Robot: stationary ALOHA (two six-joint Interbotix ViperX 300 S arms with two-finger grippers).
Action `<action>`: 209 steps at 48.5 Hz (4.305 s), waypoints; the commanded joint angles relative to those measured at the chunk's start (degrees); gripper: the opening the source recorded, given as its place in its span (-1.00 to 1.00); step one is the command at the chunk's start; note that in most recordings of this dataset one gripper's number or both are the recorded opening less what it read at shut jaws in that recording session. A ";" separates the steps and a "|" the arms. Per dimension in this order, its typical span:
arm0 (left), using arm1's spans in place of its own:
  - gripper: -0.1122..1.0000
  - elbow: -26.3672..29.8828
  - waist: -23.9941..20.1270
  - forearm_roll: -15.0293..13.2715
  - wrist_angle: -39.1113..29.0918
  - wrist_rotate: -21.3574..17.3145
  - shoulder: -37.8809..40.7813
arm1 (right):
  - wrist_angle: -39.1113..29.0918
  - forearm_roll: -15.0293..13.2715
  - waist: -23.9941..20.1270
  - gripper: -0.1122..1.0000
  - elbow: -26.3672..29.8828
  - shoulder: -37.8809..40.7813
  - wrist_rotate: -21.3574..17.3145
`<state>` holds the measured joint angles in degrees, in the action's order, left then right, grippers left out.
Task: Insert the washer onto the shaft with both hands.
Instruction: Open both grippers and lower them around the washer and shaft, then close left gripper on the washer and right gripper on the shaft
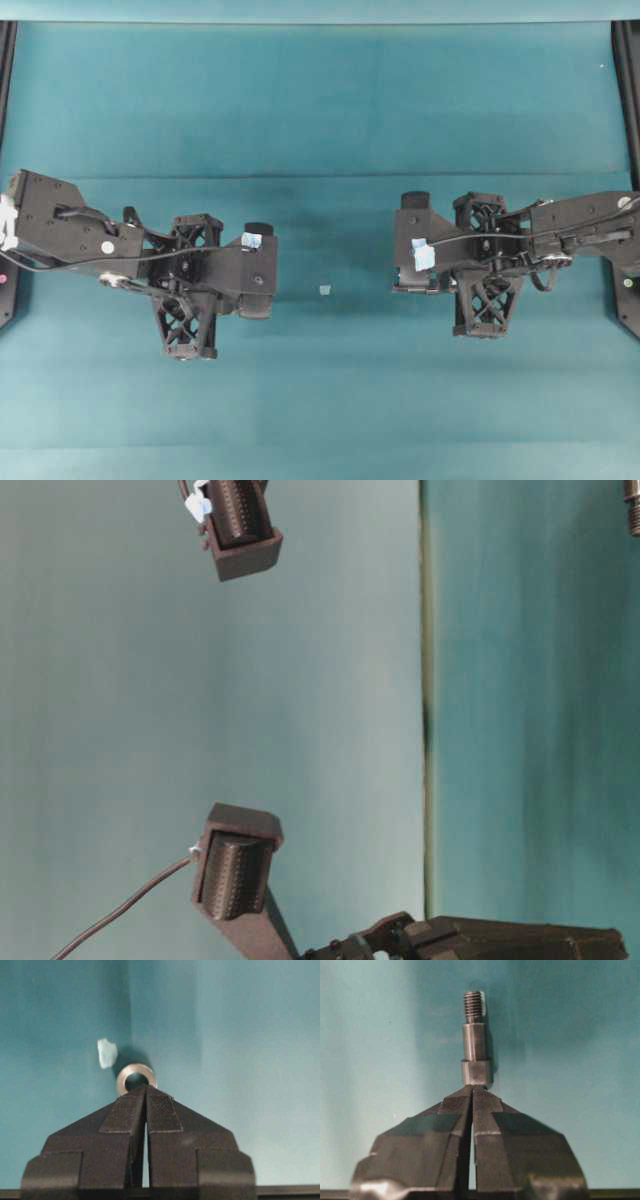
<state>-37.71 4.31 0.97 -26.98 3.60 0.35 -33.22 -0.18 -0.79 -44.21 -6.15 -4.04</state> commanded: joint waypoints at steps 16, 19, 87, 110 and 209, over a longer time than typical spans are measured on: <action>-0.76 0.18 -0.18 0.18 2.99 1.32 -0.35 | 1.49 -0.09 0.44 -0.85 0.70 0.26 1.05; -0.75 0.00 -0.44 0.09 3.08 1.32 -0.44 | 1.49 -0.09 0.44 -0.75 0.70 0.26 1.05; 0.83 -0.44 -0.44 0.09 5.36 1.67 5.54 | 6.59 0.00 0.53 0.87 -0.79 4.13 0.09; 0.83 -0.62 -0.44 0.09 5.01 1.58 5.54 | 7.82 0.00 0.53 0.87 -2.02 5.01 0.62; -0.14 -1.32 -0.18 0.18 4.75 1.23 5.10 | 6.15 0.00 1.49 -0.68 -0.97 7.29 0.70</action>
<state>-39.20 3.87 1.05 -22.15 4.92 5.98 -27.16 0.09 0.18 -45.35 1.32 -3.60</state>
